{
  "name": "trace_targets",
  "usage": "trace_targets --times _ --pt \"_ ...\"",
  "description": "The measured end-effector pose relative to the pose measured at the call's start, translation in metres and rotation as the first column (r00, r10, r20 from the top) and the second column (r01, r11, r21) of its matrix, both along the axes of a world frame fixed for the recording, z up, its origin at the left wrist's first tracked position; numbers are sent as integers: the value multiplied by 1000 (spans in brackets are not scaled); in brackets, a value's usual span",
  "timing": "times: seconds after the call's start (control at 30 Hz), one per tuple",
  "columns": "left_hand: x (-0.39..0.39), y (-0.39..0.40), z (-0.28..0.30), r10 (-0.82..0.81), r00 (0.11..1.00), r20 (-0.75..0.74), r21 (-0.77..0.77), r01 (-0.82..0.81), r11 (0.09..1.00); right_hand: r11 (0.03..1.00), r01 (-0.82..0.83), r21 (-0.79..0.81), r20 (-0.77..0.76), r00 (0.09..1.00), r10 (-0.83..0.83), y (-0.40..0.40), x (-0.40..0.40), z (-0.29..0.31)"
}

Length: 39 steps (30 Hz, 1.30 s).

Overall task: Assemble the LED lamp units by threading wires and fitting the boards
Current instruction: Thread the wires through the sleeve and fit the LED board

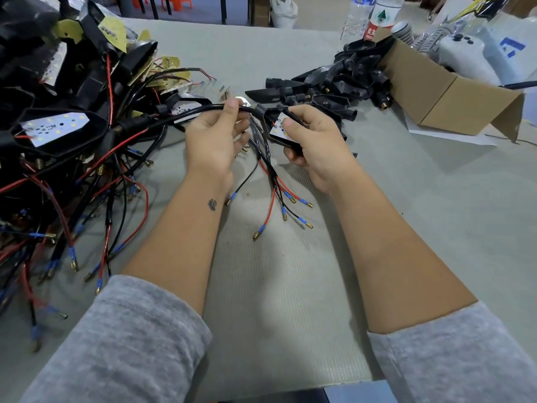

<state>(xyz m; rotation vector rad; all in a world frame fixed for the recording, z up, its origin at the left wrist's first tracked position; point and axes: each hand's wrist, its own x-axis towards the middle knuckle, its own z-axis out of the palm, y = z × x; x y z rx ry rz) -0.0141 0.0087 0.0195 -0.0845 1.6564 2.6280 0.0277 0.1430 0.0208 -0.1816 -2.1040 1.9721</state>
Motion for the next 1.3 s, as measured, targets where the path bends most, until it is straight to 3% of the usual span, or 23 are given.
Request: trace_targets --times 0.1,0.27,0.37,0.47,0.63,0.73,0.8,0.93,1.07,1.17,1.23,1.3 --pt "2 5 1 -13 1000 -12 -4 13 1000 998 -19 64 59 998 16 5 1 2" --pt "-1 4 1 1 999 -35 26 -1 1000 972 -192 138 91 979 180 8 5 5" --pt "-3 1 2 -51 997 -51 88 56 995 967 -253 11 134 959 249 3 3 6" --pt "0 1 2 -230 971 -69 33 233 972 967 -198 -159 141 965 221 5 -3 5" --pt "8 6 -1 -616 786 -54 -221 592 775 980 -108 -166 127 983 130 4 -6 -1" --pt "15 8 -1 -716 698 8 -395 660 639 984 -152 -96 102 982 162 3 -3 -1" --pt "16 9 -1 -729 684 32 -441 664 604 983 -180 -42 22 983 181 3 0 -1" --pt "17 9 2 -722 691 40 -419 667 616 991 -78 -105 -51 996 73 1 -3 -3" --pt "16 9 0 -731 682 19 -473 650 595 992 124 12 -79 989 -123 6 -6 -3" --pt "12 8 -3 -734 678 30 -458 662 593 988 155 19 -66 986 -153 7 -6 -3" --pt "12 8 -2 -701 713 27 -451 634 628 989 144 26 -51 988 -143 6 -6 -3" --pt "12 9 -1 -588 809 11 -466 524 712 984 127 122 -70 990 -119 5 -6 -2"
